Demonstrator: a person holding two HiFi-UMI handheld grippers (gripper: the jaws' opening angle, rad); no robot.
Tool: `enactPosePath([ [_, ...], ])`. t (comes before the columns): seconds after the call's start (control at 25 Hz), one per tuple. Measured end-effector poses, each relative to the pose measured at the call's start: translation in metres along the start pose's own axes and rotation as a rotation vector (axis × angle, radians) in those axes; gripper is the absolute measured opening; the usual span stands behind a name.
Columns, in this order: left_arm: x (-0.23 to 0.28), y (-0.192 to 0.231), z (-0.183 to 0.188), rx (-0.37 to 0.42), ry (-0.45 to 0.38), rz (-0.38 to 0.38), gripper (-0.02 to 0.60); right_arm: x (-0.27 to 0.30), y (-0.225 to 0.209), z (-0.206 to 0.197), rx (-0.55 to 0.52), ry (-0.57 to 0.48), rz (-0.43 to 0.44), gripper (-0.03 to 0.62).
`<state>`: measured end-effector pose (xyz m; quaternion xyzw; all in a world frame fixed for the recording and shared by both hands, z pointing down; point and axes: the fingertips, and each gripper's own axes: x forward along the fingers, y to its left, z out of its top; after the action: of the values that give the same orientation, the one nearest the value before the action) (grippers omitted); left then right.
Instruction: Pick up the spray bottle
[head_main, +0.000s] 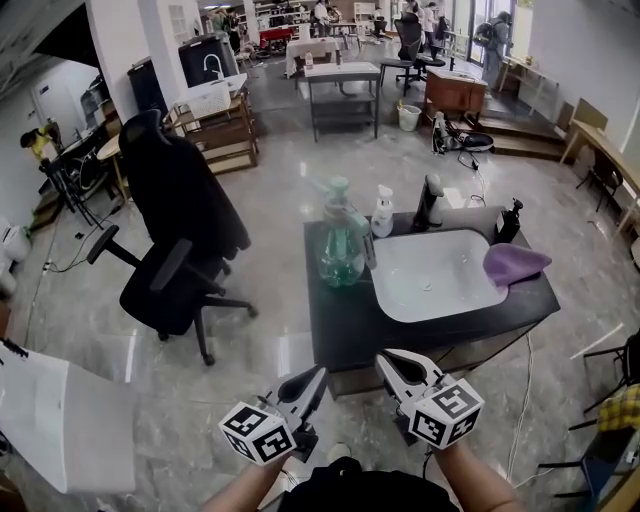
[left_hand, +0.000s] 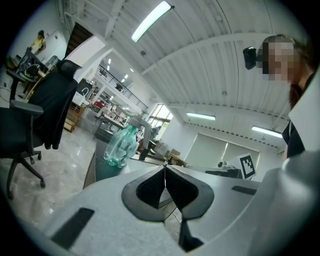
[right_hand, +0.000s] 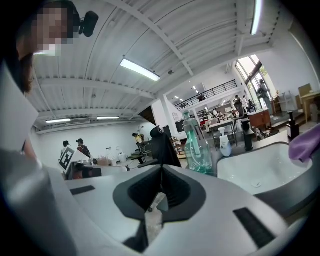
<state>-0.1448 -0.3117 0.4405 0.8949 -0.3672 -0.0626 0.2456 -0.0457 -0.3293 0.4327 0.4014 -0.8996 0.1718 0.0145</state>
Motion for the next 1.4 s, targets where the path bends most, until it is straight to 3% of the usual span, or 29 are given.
enactPosePath([
  [0.44, 0.018, 0.039, 0.016, 0.106, 0.047, -0.089, 0.008, 0.053, -0.008, 0.002, -0.006, -0.007, -0.046, 0.008],
  [0.6, 0.028, 0.048, 0.017, 0.078, 0.042, -0.100, 0.008, 0.064, -0.017, 0.006, -0.017, 0.002, -0.055, 0.008],
  [1.04, 0.081, 0.091, 0.058, 0.081, -0.019, -0.014, 0.008, 0.102, -0.077, 0.061, -0.088, -0.070, -0.077, 0.011],
  [1.08, 0.086, 0.092, 0.063, 0.086, -0.024, -0.010, 0.008, 0.106, -0.082, 0.067, -0.091, -0.075, -0.072, 0.020],
  [1.16, 0.097, 0.094, 0.071, 0.092, -0.034, -0.005, 0.008, 0.112, -0.089, 0.078, -0.095, -0.080, -0.057, 0.107],
  [1.4, 0.118, 0.097, 0.086, 0.113, -0.041, 0.013, 0.008, 0.125, -0.110, 0.104, -0.130, -0.108, -0.049, 0.124],
])
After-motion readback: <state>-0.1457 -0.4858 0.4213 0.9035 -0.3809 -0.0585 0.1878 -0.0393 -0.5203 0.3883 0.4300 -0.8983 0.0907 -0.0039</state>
